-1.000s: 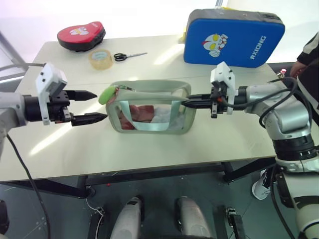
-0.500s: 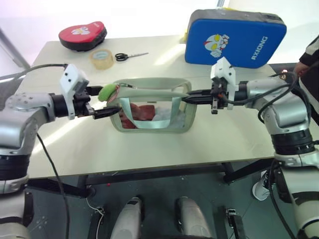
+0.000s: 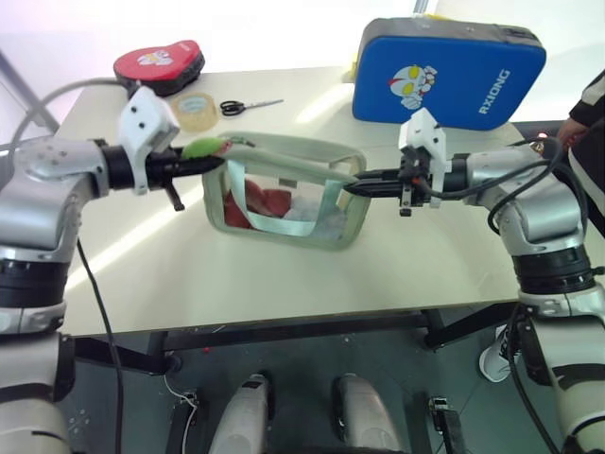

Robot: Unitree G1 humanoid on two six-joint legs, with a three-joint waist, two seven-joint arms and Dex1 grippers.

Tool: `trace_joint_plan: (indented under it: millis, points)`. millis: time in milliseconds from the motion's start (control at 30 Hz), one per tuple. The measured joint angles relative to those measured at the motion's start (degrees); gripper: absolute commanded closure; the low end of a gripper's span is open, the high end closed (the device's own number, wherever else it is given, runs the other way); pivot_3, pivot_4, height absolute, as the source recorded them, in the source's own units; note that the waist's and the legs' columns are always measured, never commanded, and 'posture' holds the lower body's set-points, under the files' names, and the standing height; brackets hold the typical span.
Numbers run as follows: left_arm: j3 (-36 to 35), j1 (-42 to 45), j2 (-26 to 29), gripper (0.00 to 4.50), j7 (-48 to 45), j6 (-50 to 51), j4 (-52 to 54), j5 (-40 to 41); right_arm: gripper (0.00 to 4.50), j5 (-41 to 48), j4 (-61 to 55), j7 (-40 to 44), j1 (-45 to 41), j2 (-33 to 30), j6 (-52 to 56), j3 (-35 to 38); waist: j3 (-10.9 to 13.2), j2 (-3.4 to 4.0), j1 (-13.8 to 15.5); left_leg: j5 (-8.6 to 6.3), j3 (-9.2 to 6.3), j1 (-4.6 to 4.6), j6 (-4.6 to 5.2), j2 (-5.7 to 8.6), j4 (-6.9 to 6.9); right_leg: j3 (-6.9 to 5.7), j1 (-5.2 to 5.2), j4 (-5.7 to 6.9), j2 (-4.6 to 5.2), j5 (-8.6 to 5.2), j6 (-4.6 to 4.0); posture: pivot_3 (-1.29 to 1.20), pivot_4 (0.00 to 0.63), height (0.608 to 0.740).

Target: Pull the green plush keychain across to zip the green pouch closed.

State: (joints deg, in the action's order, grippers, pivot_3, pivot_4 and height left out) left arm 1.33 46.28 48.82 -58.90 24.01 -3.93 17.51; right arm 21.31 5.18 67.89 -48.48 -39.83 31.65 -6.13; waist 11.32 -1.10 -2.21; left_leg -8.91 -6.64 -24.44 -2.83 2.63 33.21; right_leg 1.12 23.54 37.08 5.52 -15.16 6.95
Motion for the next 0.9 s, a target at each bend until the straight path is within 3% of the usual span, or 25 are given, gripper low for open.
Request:
trace_joint_plan:
  millis: [167,333,667,767,867,900]
  points:
    - [2.51,2.38,-0.03,4.46,-3.66,-3.37,-0.95,-3.99,4.5,-1.16,1.25,-0.03,0.06,-0.23,-0.02,0.32,0.0,0.0,-0.52,0.0,0.01,0.01,0.0,-0.01,-0.02,0.0,0.05,0.06,-0.02,0.0,0.0,0.0,0.15,0.74]
    - [2.37,2.43,2.54,4.46,-9.76,-3.14,-1.07,-3.5,4.5,-1.45,1.21,-0.14,0.06,-0.14,-0.6,0.32,0.0,0.0,-0.53,0.0,0.01,0.01,0.01,-0.06,-0.02,0.0,0.06,0.09,-0.07,0.0,0.0,0.0,0.15,0.74]
    - [0.07,-3.53,3.62,4.46,-11.02,3.24,3.73,-0.15,4.5,-1.73,1.02,-0.53,0.06,-0.06,-0.92,0.27,0.0,0.0,-0.3,0.0,-0.03,0.01,0.01,-0.06,0.0,-0.01,0.03,0.09,-0.07,0.0,0.0,0.0,0.15,0.74]
    - [-0.57,-3.56,3.49,3.32,-10.55,4.5,3.92,0.66,4.5,-2.0,1.06,-0.54,0.04,0.05,-1.25,0.26,0.0,0.0,-0.3,0.0,-0.02,0.01,0.01,-0.06,0.0,0.0,0.02,0.08,-0.06,0.0,0.0,0.0,0.15,0.74]
    - [-0.62,-3.59,3.49,1.7,-9.97,4.8,3.93,1.05,4.5,-2.08,1.2,-0.49,-0.02,0.49,-1.44,0.23,0.0,0.0,-0.32,0.0,-0.03,0.02,0.01,-0.06,0.0,-0.01,0.02,0.09,-0.07,0.0,0.0,0.0,0.15,0.74]
    - [-0.63,-3.63,3.49,1.35,-9.53,4.79,3.93,1.01,4.5,-2.08,1.25,-0.45,-0.07,0.6,-1.63,0.19,0.0,0.0,-0.32,0.0,-0.03,0.02,0.01,-0.06,0.0,0.0,0.02,0.09,-0.07,0.0,0.0,0.0,0.15,0.74]
